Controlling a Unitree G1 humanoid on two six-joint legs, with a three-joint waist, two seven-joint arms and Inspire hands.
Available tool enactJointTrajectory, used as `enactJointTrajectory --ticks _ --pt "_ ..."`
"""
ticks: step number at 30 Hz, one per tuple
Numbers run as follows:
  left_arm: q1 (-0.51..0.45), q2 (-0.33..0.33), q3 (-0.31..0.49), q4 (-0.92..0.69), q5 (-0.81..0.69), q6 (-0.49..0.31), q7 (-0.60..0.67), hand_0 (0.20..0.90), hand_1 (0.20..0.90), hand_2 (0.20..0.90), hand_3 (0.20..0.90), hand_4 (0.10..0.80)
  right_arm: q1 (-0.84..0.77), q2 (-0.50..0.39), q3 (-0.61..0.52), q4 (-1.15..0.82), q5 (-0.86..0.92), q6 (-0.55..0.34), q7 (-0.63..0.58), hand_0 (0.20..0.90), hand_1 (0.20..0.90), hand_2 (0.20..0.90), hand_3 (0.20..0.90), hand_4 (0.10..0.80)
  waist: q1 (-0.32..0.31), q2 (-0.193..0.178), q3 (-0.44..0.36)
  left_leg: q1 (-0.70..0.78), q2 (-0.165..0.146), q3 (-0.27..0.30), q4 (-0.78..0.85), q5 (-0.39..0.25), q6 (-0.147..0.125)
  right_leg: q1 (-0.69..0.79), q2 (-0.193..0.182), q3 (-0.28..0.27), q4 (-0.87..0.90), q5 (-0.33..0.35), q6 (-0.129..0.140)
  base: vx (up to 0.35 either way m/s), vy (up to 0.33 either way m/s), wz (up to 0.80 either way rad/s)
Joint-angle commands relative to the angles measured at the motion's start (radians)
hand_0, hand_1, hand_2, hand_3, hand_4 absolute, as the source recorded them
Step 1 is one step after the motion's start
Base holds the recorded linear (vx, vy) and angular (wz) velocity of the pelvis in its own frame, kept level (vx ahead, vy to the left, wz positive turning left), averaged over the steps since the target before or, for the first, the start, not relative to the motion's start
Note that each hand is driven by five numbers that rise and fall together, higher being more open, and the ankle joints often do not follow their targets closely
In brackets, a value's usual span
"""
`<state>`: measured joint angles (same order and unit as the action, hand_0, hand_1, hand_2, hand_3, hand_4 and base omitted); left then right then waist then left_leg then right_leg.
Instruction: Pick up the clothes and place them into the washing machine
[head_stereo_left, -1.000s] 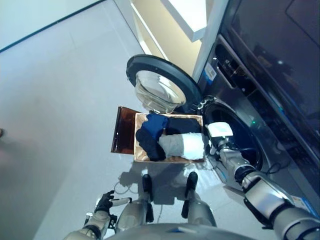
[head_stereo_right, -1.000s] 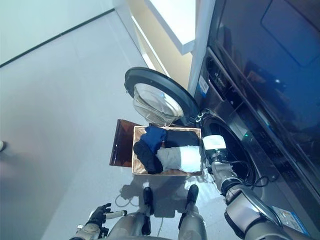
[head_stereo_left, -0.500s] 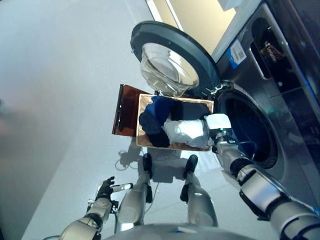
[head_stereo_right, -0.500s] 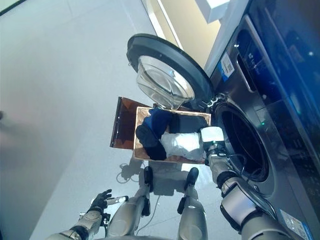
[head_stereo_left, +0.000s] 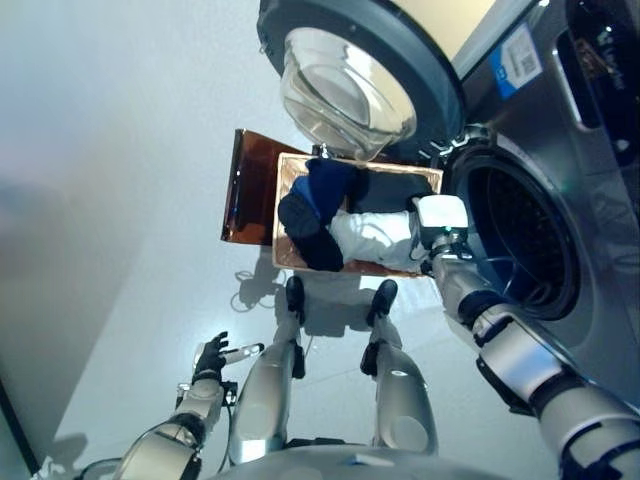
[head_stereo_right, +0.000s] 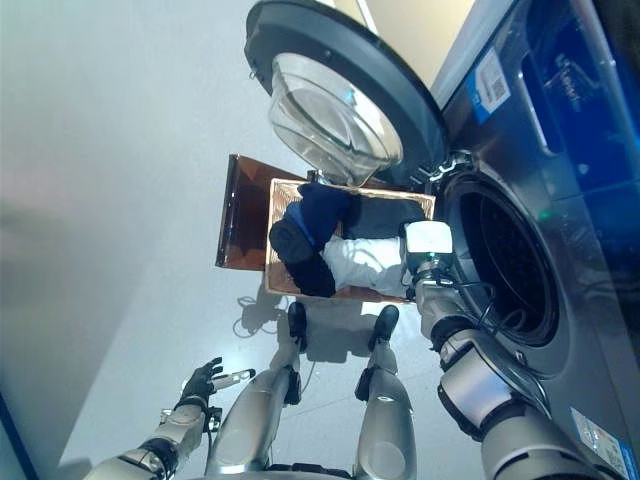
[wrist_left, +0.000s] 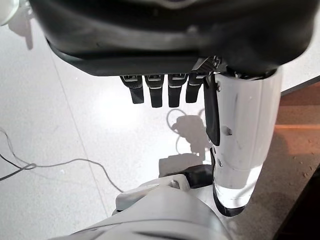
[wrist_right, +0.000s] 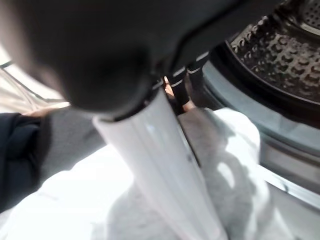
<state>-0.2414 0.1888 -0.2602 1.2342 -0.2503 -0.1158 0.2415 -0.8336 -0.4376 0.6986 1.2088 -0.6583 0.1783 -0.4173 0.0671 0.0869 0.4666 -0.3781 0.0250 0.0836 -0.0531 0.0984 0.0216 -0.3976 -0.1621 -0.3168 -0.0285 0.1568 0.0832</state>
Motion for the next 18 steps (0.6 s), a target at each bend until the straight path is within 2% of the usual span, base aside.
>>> enactJointTrajectory --ticks 1,11,18 --pt "0.029 -0.007 -0.066 0.018 -0.04 0.001 0.035 0.9 0.9 0.9 0.9 0.8 -0.136 0.005 0.026 -0.009 0.016 -0.002 -0.061 0.9 0.9 0.9 0.9 0.8 0.013 -0.003 -0.016 -0.064 -0.02 0.007 -0.002 0.053 -0.074 -0.089 -0.043 0.063 0.124 -0.015 0.034 -0.025 0.025 0.06" --pt "-0.014 0.007 -0.071 -0.021 -0.065 -0.008 0.056 0.9 0.9 0.9 0.9 0.8 -0.171 0.052 0.026 -0.02 0.065 -0.016 -0.055 0.9 0.9 0.9 0.9 0.8 0.014 -0.004 0.035 -0.148 -0.03 0.006 0.095 0.028 -0.073 -0.132 -0.063 0.06 0.157 -0.016 0.032 -0.038 0.023 0.04" --pt "-0.026 0.013 -0.086 -0.057 -0.073 -0.016 0.07 0.9 0.9 0.9 0.9 0.8 -0.195 0.101 0.028 -0.047 0.105 -0.033 -0.06 0.9 0.9 0.9 0.9 0.8 0.012 0.0 0.053 -0.185 -0.03 0.005 0.116 0.024 -0.074 -0.165 -0.064 0.066 0.169 -0.015 0.031 -0.029 0.019 0.05"
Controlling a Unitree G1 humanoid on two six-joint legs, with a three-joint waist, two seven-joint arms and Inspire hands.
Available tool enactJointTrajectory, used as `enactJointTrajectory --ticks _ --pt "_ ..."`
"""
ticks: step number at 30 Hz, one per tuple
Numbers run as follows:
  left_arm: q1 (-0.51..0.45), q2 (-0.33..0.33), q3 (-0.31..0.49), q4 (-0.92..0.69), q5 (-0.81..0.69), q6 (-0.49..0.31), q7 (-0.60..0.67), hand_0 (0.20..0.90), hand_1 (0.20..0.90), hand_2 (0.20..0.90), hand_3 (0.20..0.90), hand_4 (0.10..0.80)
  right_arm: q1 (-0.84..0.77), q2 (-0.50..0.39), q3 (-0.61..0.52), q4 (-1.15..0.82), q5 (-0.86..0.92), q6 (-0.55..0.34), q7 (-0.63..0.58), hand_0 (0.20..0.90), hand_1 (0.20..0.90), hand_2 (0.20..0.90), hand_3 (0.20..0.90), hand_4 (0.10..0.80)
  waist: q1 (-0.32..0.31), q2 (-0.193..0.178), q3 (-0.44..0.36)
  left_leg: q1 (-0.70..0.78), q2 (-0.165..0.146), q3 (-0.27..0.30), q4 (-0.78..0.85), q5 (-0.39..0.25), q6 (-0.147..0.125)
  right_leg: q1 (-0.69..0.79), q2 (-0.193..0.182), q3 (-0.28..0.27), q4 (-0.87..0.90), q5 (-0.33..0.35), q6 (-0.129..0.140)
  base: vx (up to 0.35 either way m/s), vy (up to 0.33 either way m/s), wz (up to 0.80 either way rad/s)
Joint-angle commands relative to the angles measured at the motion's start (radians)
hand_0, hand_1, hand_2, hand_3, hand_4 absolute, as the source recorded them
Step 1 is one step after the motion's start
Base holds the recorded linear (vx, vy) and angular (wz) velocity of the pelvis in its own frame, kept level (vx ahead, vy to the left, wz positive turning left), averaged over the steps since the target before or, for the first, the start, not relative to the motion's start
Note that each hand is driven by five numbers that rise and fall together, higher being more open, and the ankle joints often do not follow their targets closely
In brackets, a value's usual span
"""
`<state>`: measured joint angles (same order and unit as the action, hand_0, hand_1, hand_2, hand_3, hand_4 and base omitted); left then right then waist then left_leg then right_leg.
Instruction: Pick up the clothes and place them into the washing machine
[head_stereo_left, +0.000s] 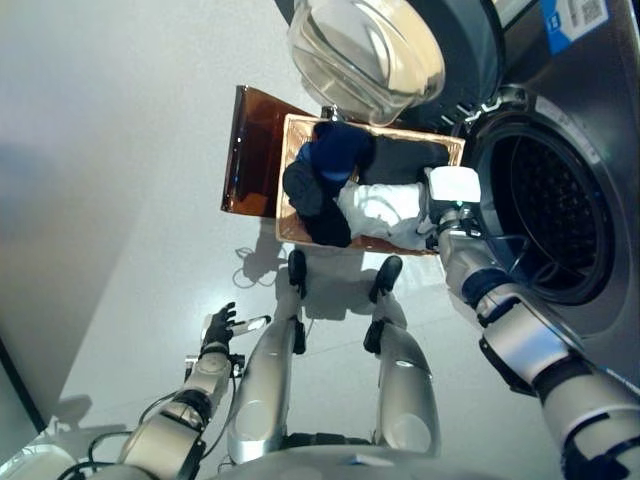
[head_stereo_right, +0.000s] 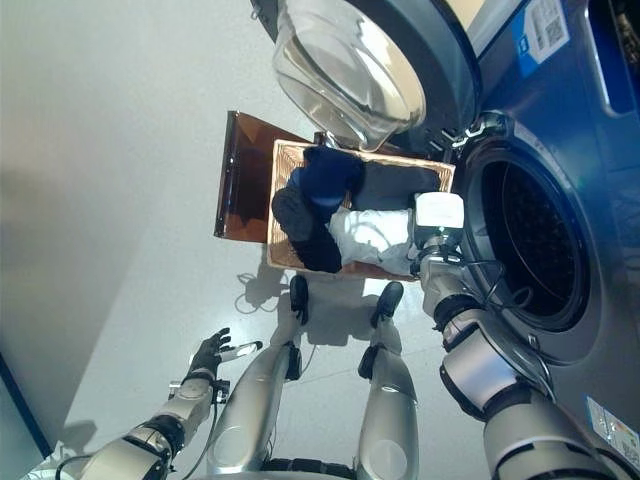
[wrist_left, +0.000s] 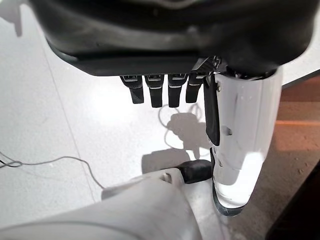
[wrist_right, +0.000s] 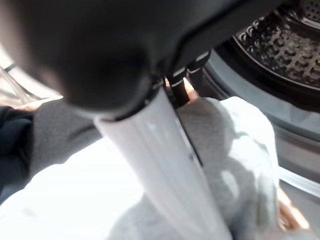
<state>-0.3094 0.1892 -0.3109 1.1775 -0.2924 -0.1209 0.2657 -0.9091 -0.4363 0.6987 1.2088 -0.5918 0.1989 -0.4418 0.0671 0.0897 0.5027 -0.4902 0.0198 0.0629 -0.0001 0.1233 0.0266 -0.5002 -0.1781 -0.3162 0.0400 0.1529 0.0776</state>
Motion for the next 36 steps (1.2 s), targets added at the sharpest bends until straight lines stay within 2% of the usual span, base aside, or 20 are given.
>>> enactJointTrajectory --ticks 1,16,17,18,20,21,26,36 --pt "0.041 0.011 -0.037 0.0 -0.032 -0.011 0.046 0.9 0.9 0.9 0.9 0.8 -0.121 0.108 0.028 -0.049 0.044 -0.057 -0.037 0.9 0.9 0.9 0.9 0.8 0.014 -0.003 0.017 -0.076 -0.025 0.026 0.062 0.001 -0.079 -0.064 -0.048 0.066 0.1 -0.011 0.037 -0.021 0.014 0.05" --pt "0.042 0.026 -0.062 -0.066 -0.071 -0.033 0.063 0.9 0.9 0.9 0.9 0.8 -0.214 0.123 0.015 -0.12 0.203 -0.126 -0.043 0.9 0.9 0.9 0.9 0.8 0.031 0.006 0.017 -0.158 -0.03 0.003 0.032 0.034 -0.08 -0.171 -0.052 0.064 0.139 -0.019 0.036 -0.016 0.004 0.01" --pt "0.043 0.025 -0.066 -0.073 -0.075 -0.034 0.064 0.9 0.9 0.9 0.9 0.8 -0.227 0.121 0.011 -0.126 0.225 -0.137 -0.044 0.546 0.546 0.546 0.546 0.547 0.034 0.004 0.017 -0.172 -0.031 0.003 0.034 0.036 -0.079 -0.187 -0.054 0.064 0.144 -0.018 0.037 0.0 0.0 0.0" --pt "0.043 0.025 -0.066 -0.073 -0.075 -0.034 0.064 0.9 0.9 0.9 0.9 0.8 -0.227 0.121 0.011 -0.126 0.225 -0.137 -0.044 0.532 0.532 0.532 0.532 0.537 0.034 0.004 0.017 -0.172 -0.031 0.003 0.034 0.036 -0.079 -0.188 -0.054 0.064 0.145 -0.018 0.037 0.0 0.0 0.0" --pt "0.041 0.025 -0.069 -0.075 -0.079 -0.034 0.067 0.9 0.9 0.9 0.9 0.8 -0.245 0.117 0.007 -0.128 0.246 -0.147 -0.047 0.241 0.241 0.241 0.241 0.329 0.037 0.001 0.017 -0.184 -0.031 0.004 0.041 0.034 -0.076 -0.202 -0.054 0.063 0.153 -0.018 0.037 0.0 0.0 0.0" --pt "0.041 0.024 -0.07 -0.074 -0.079 -0.034 0.067 0.9 0.9 0.9 0.9 0.8 -0.247 0.116 0.006 -0.129 0.249 -0.149 -0.046 0.2 0.2 0.2 0.2 0.3 0.038 0.0 0.017 -0.188 -0.031 0.004 0.044 0.033 -0.076 -0.206 -0.056 0.062 0.155 -0.018 0.038 0.0 0.0 0.0" --pt "0.033 0.023 -0.074 -0.071 -0.085 -0.035 0.076 0.9 0.9 0.9 0.9 0.8 -0.273 0.109 -0.013 -0.115 0.292 -0.158 -0.069 0.2 0.2 0.2 0.2 0.3 0.037 -0.001 0.017 -0.206 -0.03 0.004 0.06 0.028 -0.074 -0.219 -0.057 0.067 0.163 -0.019 0.036 0.0 0.0 0.0" --pt "0.038 0.018 -0.082 -0.086 -0.083 -0.04 0.091 0.9 0.9 0.9 0.9 0.8 -0.287 0.086 -0.028 -0.118 0.27 -0.149 -0.11 0.2 0.2 0.2 0.2 0.3 0.037 0.006 0.017 -0.203 -0.029 0.006 0.056 0.029 -0.076 -0.215 -0.058 0.062 0.162 -0.02 0.037 0.0 0.0 0.0"
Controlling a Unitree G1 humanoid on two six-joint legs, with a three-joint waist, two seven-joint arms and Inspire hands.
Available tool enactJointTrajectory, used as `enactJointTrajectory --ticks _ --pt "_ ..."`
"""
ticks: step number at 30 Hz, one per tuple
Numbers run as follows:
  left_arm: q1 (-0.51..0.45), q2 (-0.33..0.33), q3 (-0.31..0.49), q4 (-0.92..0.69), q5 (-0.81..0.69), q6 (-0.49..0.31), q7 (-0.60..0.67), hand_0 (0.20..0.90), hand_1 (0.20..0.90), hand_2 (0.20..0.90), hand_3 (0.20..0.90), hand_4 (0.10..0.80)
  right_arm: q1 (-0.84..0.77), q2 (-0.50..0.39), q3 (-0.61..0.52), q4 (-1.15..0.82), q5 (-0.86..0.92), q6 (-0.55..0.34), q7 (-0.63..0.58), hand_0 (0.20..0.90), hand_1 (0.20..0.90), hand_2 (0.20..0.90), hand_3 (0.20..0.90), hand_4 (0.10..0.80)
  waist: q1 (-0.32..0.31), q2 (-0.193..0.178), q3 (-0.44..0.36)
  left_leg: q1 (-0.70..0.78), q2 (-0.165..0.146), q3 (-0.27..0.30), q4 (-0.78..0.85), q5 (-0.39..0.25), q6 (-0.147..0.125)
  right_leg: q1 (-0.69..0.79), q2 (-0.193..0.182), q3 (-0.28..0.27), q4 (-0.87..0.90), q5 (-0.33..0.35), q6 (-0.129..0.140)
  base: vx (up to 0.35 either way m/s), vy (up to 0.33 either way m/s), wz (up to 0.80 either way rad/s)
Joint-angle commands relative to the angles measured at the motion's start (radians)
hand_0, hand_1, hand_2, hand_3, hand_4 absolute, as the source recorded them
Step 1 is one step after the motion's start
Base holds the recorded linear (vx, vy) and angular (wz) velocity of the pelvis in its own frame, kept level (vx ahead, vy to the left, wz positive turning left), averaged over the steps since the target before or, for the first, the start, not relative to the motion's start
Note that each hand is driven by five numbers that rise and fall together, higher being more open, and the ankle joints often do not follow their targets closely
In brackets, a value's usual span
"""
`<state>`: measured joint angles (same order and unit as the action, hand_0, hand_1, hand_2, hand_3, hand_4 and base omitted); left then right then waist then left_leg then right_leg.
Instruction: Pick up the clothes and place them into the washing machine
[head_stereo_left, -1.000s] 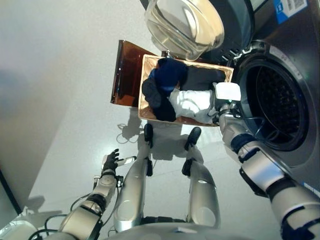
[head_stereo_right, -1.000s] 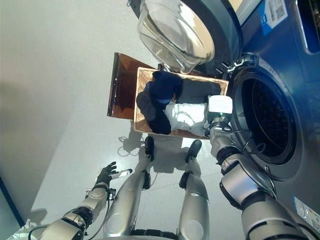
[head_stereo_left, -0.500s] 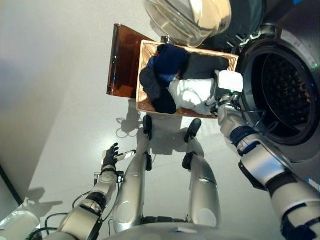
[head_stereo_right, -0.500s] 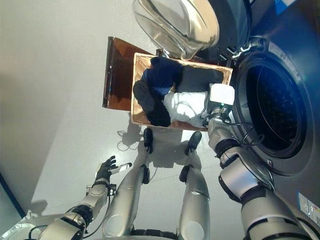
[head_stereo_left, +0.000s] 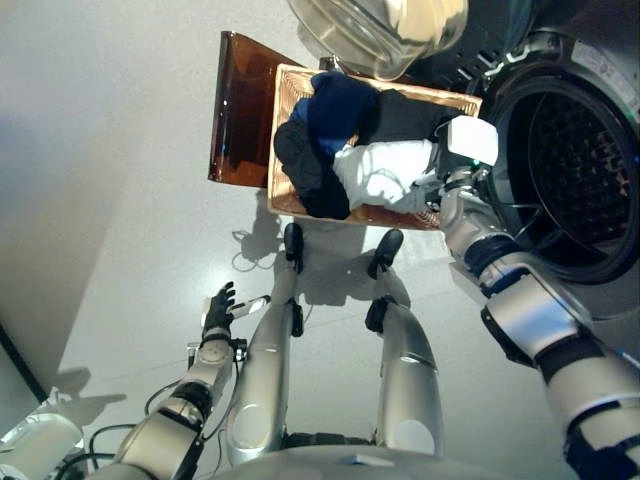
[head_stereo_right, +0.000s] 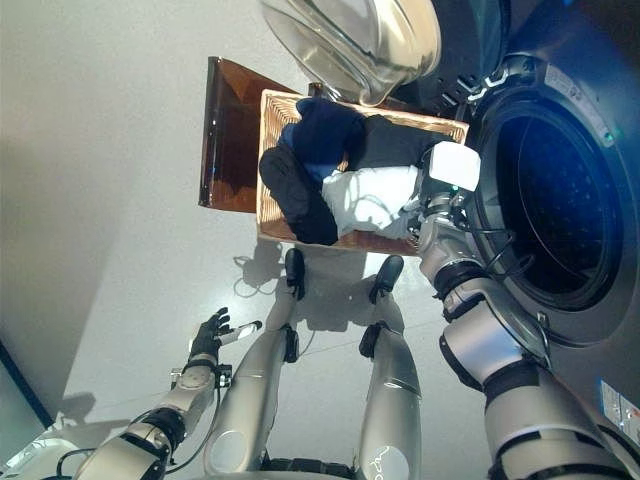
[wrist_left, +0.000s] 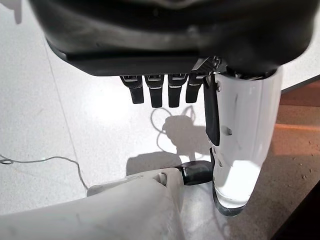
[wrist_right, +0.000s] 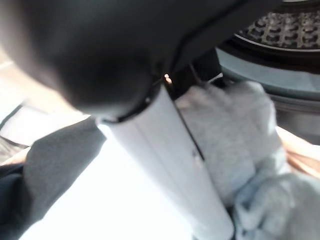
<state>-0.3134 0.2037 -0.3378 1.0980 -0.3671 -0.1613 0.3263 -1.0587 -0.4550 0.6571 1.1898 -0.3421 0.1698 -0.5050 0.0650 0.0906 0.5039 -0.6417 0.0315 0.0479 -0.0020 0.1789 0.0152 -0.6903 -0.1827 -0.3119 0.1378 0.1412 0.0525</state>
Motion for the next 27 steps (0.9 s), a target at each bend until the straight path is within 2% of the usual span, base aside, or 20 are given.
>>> enactJointTrajectory --ticks 1,20,27 --pt "0.044 0.005 -0.057 -0.017 -0.007 -0.002 0.038 0.9 0.9 0.9 0.9 0.8 -0.139 0.101 0.012 -0.1 0.016 -0.116 -0.055 0.2 0.2 0.2 0.2 0.3 0.039 0.005 0.016 -0.049 -0.041 0.021 0.059 -0.028 -0.065 -0.023 -0.052 0.059 0.064 -0.01 0.062 0.0 0.0 0.0" --pt "0.039 -0.002 -0.039 0.006 0.017 0.006 0.05 0.9 0.9 0.9 0.9 0.8 -0.104 0.056 -0.026 -0.189 0.011 -0.118 -0.085 0.2 0.2 0.2 0.2 0.3 0.022 -0.005 0.016 0.031 -0.032 0.046 0.076 -0.054 -0.07 0.059 -0.056 0.052 0.065 -0.017 0.064 0.005 0.001 0.0" --pt "0.038 -0.008 -0.005 0.04 0.048 0.02 0.044 0.9 0.9 0.9 0.9 0.8 0.0 0.012 -0.089 -0.343 0.061 -0.152 -0.081 0.2 0.2 0.2 0.2 0.3 -0.001 -0.024 0.016 0.124 -0.025 0.066 0.096 -0.088 -0.069 0.156 -0.061 0.049 0.065 -0.027 0.068 0.042 0.0 0.0"
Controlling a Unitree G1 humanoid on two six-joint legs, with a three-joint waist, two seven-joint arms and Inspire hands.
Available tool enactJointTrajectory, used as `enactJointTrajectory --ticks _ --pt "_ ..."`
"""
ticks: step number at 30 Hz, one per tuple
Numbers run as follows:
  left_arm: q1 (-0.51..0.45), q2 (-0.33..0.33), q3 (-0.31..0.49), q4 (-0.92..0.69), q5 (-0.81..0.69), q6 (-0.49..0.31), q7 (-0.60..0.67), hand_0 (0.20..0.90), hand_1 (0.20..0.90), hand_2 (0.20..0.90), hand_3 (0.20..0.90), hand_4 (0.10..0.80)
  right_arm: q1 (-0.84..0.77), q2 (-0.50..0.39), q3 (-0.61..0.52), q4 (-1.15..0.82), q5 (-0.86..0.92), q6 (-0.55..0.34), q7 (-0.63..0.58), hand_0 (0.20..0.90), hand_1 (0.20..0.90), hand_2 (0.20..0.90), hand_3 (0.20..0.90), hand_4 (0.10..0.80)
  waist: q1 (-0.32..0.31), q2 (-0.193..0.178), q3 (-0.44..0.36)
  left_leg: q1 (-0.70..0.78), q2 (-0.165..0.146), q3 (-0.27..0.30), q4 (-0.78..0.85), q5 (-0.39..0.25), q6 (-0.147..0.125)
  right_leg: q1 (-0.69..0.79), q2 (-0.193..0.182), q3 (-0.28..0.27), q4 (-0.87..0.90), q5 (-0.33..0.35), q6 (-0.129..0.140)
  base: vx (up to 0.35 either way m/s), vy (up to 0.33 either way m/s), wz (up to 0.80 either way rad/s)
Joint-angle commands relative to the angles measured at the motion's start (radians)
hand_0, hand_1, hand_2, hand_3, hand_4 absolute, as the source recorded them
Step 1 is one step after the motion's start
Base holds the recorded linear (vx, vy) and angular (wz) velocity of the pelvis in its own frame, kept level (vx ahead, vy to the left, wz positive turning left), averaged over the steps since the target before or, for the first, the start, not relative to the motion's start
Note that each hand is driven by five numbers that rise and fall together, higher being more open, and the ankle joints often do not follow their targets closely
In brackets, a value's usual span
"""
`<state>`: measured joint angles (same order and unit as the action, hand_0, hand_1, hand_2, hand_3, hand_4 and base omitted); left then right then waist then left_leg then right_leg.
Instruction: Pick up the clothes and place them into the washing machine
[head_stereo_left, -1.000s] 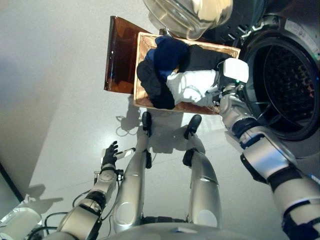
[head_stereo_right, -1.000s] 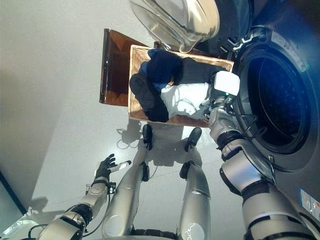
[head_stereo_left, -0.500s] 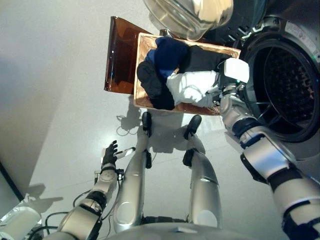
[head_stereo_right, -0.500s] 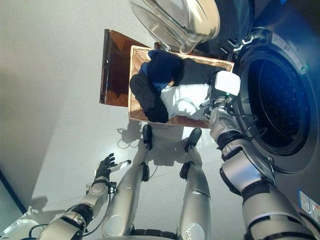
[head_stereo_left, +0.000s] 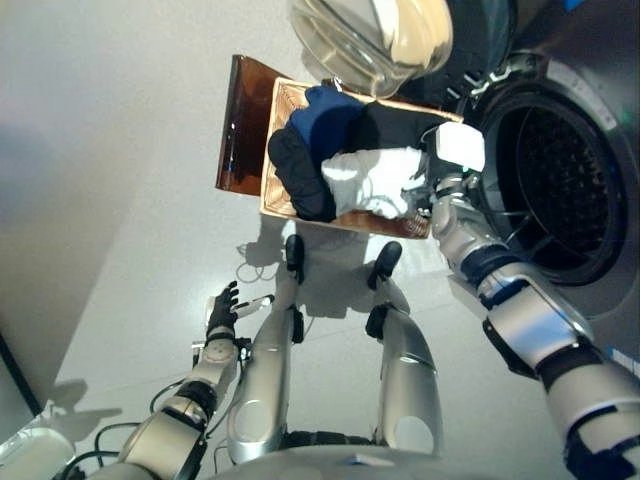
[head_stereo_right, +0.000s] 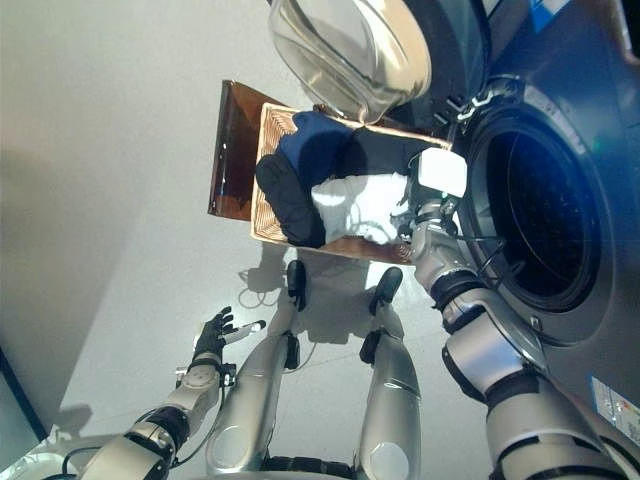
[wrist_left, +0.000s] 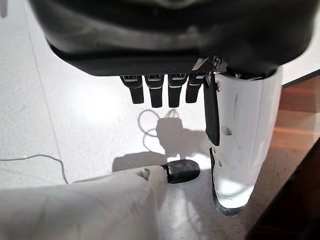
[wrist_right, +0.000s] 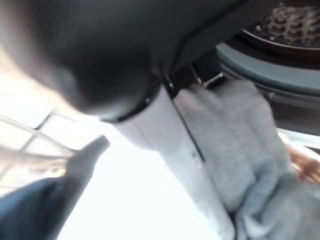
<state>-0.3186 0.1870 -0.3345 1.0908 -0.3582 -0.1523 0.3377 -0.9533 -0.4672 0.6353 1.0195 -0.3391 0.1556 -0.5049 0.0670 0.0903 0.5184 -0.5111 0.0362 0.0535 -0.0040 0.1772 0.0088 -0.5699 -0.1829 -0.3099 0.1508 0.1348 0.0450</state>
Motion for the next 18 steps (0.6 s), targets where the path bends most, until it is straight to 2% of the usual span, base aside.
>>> enactJointTrajectory --ticks 1,11,18 --pt "0.044 0.008 0.0 0.059 0.044 0.015 0.03 0.9 0.9 0.9 0.9 0.8 -0.08 0.023 -0.079 -0.196 0.069 -0.144 -0.078 0.2 0.2 0.2 0.2 0.3 -0.007 -0.027 0.001 0.008 -0.028 0.062 0.1 -0.092 -0.063 0.052 -0.063 0.045 0.052 -0.023 0.076 0.058 -0.004 -0.01" --pt "0.076 0.016 0.064 0.095 0.09 0.041 0.009 0.9 0.9 0.9 0.9 0.8 0.192 0.094 -0.209 -0.346 0.338 -0.248 0.002 0.2 0.2 0.2 0.2 0.3 -0.031 -0.053 -0.035 0.136 -0.018 0.079 0.111 -0.13 -0.056 0.177 -0.058 0.05 0.042 -0.04 0.077 0.061 -0.011 -0.02" --pt "0.088 0.017 0.064 0.087 0.112 0.042 -0.006 0.9 0.9 0.9 0.9 0.8 0.305 0.145 -0.273 -0.328 0.544 -0.303 0.053 0.2 0.2 0.2 0.2 0.3 -0.042 -0.044 -0.058 0.168 -0.022 0.092 0.09 -0.128 -0.054 0.2 -0.051 0.056 0.017 -0.036 0.078 0.02 0.001 -0.09"
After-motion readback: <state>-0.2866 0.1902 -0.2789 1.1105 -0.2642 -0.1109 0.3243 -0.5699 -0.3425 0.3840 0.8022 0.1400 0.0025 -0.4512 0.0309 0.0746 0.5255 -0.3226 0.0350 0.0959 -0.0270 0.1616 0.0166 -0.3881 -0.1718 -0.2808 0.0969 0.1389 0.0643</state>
